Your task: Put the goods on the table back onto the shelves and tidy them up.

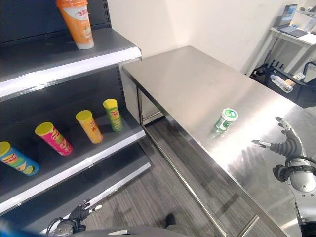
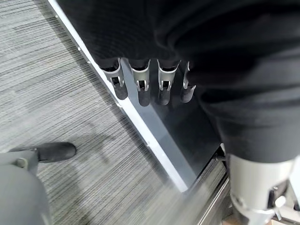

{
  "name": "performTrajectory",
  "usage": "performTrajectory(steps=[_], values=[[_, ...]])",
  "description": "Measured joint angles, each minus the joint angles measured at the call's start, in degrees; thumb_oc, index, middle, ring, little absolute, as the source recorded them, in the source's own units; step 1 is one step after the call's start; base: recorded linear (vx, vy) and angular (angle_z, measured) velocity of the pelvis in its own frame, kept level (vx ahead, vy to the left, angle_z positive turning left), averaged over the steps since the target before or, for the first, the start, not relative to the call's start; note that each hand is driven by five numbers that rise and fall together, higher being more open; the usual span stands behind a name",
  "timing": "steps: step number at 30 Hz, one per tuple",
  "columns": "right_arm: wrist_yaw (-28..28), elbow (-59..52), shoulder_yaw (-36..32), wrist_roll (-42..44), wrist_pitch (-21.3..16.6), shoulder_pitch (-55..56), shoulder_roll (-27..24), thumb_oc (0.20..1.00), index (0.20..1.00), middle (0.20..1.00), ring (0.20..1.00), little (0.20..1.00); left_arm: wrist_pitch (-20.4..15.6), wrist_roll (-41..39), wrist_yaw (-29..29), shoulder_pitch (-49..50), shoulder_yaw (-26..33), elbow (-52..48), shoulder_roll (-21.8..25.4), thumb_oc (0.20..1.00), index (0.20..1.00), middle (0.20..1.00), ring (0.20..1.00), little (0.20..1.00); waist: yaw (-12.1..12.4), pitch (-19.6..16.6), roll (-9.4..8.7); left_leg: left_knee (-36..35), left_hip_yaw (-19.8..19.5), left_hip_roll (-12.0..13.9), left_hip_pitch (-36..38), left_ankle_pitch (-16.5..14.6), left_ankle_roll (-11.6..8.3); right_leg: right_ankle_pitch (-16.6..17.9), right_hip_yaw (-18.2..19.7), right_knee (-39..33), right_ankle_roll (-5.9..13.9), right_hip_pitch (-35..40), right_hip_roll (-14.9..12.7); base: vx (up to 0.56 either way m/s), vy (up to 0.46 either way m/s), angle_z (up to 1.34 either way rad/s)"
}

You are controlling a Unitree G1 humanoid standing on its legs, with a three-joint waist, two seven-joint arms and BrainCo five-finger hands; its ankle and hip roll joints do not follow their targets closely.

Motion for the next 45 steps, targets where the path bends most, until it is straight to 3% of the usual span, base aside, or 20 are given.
performTrajectory(steps=[7, 10, 15, 18, 22, 26, 38, 39, 45], values=[[-0.01, 2.92, 1.38, 0.15, -0.04, -2.55, 0.19, 1.0, 1.0, 1.0, 1.0, 1.0, 1.29, 0.02, -0.03, 1.25, -0.05, 0.77, 0.27, 1.0, 1.0, 1.0, 1.0, 1.0, 0.9, -0.45, -0.67, -0.04, -0.77, -0.71, 0.18, 0.05, 0.08, -0.47, -0.83, 0.0, 0.28, 0.71, -0.81, 0.02, -0.062, 0.08], [0.18, 6.57, 5.31, 2.29, 0.27, -5.63, 0.38, 1.0, 1.0, 1.0, 1.0, 1.0, 1.42, -0.02, -0.05, 1.06, -0.2, 0.64, 0.37, 1.0, 1.0, 1.0, 1.0, 1.0, 1.53, -0.67, -0.67, 0.06, -1.76, -0.69, -0.11, 0.15, 0.24, -0.67, -1.88, 0.0, 0.46, 1.09, -0.9, 0.01, -0.056, 0.14], [0.72, 8.22, 7.97, 2.53, 0.27, -9.04, 0.48, 1.0, 1.0, 1.0, 1.0, 1.0, 1.54, -0.17, -0.02, 1.76, -0.21, 0.74, 0.39, 1.0, 1.0, 1.0, 1.0, 1.0, 2.35, -1.12, 0.24, 0.15, -3.34, -0.52, -0.19, 0.25, 0.39, -1.12, -3.5, -0.02, 0.57, 2.02, -1.03, 0.01, -0.05, 0.17], [1.1, 11.56, 10.05, 2.54, 0.6, -12.0, 0.47, 1.0, 1.0, 1.0, 1.0, 1.0, 1.9, -0.19, -0.01, 3.05, -0.83, 0.73, 0.33, 1.0, 1.0, 1.0, 1.0, 1.0, 4.03, -1.2, 0.85, 0.26, -3.82, -0.53, -0.4, 0.34, 0.41, -1.24, -4.16, -0.01, 0.48, 2.22, -0.85, 0.01, -0.066, 0.12], [0.81, 22.32, 14.28, 2.91, 1.32, -19.25, -0.09, 1.0, 1.0, 1.0, 1.0, 1.0, 1.92, -0.59, 0.0, 2.67, -2.64, 0.58, 0.33, 1.0, 1.0, 1.0, 1.0, 1.0, 4.95, -0.76, 1.29, 1.24, -6.13, -0.59, -1.71, 0.61, -0.04, -1.63, -6.23, -0.02, 0.52, 2.66, -0.68, -0.01, -0.063, 0.28], [-0.13, 22.83, 14.56, 2.33, 1.9, -19.59, -0.01, 1.0, 1.0, 1.0, 1.0, 1.0, 1.97, -0.65, 0.01, 2.89, -2.89, 0.77, 0.24, 1.0, 1.0, 1.0, 1.0, 1.0, 5.75, -0.57, 1.85, 1.36, -8.36, -0.22, -3.0, 1.08, -0.54, -2.03, -8.49, 0.0, 0.13, 2.74, -0.22, 0.0, -0.044, 0.29], [-0.61, 24.57, 14.59, -0.03, 2.83, -20.28, -0.23, 1.0, 1.0, 1.0, 1.0, 1.0, 2.02, -0.73, 0.01, 2.59, -2.87, 0.71, 0.22, 1.0, 1.0, 1.0, 1.0, 1.0, 4.82, 0.68, 1.66, 1.3, -9.75, -0.03, -3.21, 1.12, -1.03, -2.36, -10.08, 0.08, 0.05, 3.67, 0.02, 0.0, -0.021, 0.07], [-1.13, 24.18, 14.52, -0.68, 2.96, -19.81, -0.22, 0.2, 0.2, 0.2, 0.2, 0.2, 2.03, -0.73, 0.05, 2.61, -2.86, 0.71, 0.22, 1.0, 1.0, 1.0, 1.0, 1.0, 4.77, 0.84, 1.44, 1.31, -9.76, -0.03, -3.2, 1.15, -1.0, -2.42, -10.15, 0.02, 0.01, 3.66, 0.01, 0.0, 0.0, 0.0], [-1.38, 23.17, 13.97, -1.64, 3.25, -18.28, -0.16, 0.2, 0.2, 0.2, 0.2, 0.2, 2.31, -0.72, 0.06, 2.73, -2.78, 0.79, 0.19, 1.0, 1.0, 1.0, 1.0, 1.0, 4.71, 0.88, 1.38, 1.4, -9.74, -0.08, -2.99, 1.29, -1.16, -2.53, -10.14, -0.01, 0.06, 3.75, -0.07, 0.0, 0.0, 0.0]])
